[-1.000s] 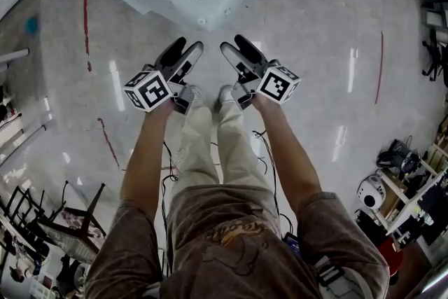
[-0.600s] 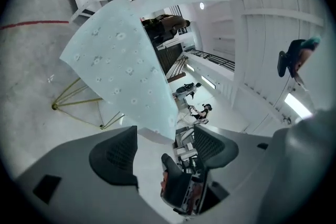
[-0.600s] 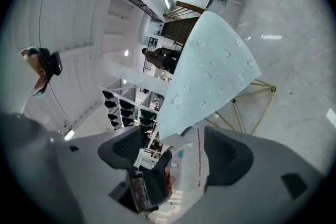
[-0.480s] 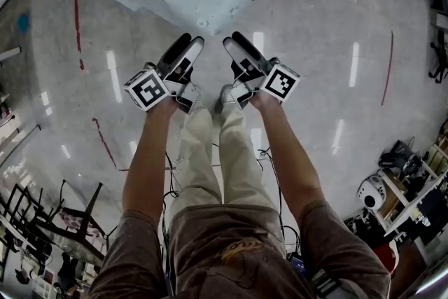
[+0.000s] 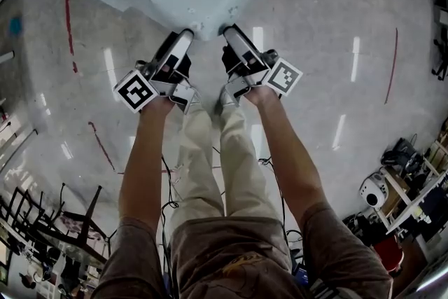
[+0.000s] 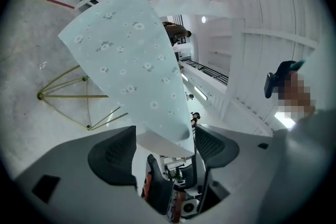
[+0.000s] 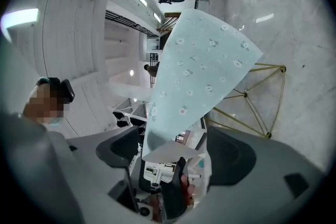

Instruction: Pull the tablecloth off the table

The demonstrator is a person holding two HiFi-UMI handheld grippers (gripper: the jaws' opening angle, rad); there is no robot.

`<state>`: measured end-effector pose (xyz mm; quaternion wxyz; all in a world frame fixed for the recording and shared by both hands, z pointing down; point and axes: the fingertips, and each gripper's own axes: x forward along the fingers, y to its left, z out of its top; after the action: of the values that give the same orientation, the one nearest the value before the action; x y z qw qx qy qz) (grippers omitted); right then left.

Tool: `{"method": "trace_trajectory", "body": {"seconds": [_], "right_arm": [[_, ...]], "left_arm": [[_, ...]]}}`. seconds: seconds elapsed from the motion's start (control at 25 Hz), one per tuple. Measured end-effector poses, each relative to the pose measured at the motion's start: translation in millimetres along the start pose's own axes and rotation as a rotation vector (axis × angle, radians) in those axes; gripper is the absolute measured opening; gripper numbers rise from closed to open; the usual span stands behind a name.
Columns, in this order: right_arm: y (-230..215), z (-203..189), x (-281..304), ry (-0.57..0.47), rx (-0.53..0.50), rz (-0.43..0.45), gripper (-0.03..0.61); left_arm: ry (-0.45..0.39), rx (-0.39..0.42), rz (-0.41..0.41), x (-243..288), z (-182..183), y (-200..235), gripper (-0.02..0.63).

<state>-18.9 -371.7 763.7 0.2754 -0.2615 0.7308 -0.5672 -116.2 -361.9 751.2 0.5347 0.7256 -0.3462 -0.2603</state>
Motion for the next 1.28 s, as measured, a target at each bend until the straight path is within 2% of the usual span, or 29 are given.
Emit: {"method": "trace_trajectory", "body": {"seconds": [0.16, 0.32, 0.52, 0.76, 0.88, 1.12, 1.28], "right_arm": [[-9, 10, 4, -0.036, 0.027, 0.004, 0.391], [-15, 20, 8, -0.050, 0.040, 0.012, 0.390], [-18, 28, 16, -0.089, 0.100, 0.053, 0.390], [-23, 39, 18, -0.133, 0.132, 0.066, 0.391], [-22, 39, 18, -0.130, 0.130, 0.066, 0.387], [-20, 39, 15, -0.153, 0.150, 0.096, 0.329], [-18, 40, 13, -0.169, 0.136, 0.077, 0.288]], "left_arm": [[-0.030, 0.003, -0.005, 3, 9, 4, 0.334], [-0.026, 0.009, -0.008, 6, 14, 9, 0.334], [-0.081, -0.057, -0.035, 6, 27, 13, 0.335], [-0.103, -0.123, -0.063, 12, 23, 17, 0.339], [-0.105, -0.128, -0.084, 12, 24, 17, 0.339], [-0.190, -0.188, -0.145, 11, 42, 14, 0.336], [-0.185, -0.202, -0.144, 9, 41, 15, 0.307]]}}
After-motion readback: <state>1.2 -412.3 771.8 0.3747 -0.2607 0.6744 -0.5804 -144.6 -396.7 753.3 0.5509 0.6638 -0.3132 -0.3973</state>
